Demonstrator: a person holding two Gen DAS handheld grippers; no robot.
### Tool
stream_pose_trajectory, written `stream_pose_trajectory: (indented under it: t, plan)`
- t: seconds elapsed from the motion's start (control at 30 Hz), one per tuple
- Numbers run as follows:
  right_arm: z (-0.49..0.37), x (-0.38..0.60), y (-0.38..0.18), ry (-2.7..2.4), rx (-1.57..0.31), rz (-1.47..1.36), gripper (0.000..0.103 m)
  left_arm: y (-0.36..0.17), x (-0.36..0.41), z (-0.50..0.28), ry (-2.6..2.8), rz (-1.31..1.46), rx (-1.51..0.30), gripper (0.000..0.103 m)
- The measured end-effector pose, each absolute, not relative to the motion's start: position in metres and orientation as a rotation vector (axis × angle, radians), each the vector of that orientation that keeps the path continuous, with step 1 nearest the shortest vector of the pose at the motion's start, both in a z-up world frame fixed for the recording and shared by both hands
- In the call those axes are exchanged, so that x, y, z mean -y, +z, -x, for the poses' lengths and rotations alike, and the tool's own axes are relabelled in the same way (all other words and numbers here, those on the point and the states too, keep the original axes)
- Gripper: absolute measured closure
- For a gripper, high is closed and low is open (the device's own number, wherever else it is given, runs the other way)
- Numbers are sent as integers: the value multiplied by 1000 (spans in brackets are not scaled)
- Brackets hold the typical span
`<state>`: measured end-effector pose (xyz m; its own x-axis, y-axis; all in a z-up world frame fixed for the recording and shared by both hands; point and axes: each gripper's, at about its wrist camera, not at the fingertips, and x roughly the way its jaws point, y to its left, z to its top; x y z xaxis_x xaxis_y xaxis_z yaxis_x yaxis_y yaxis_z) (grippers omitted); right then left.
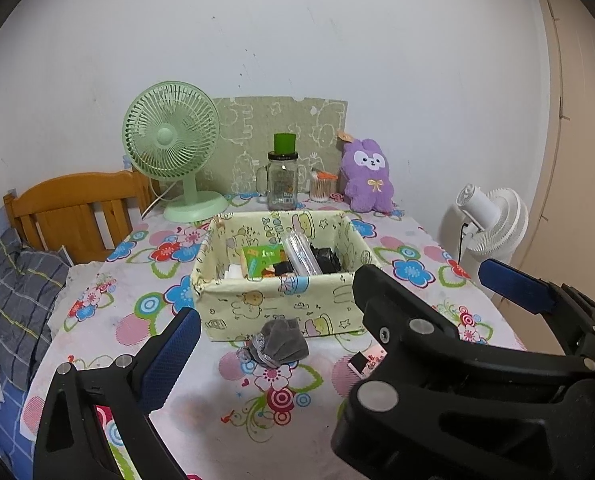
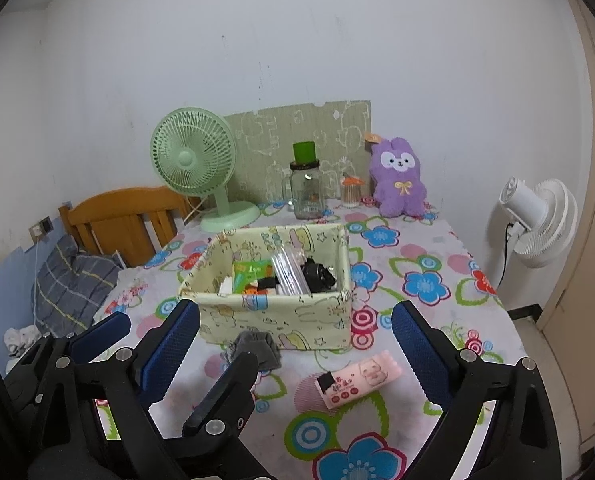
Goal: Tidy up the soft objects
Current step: 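Approach the grey glove with the left gripper while the right gripper approaches the pink packet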
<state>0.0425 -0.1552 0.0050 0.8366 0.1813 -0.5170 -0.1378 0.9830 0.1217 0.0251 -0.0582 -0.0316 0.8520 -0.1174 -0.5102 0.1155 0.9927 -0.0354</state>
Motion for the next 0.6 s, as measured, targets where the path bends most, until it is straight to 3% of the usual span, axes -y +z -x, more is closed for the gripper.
stream_pose_trajectory:
  t: [0.6]
  plan:
    - [-58, 167, -49, 164, -668, -104, 14, -80, 73, -43, -140, -27, -631, 7]
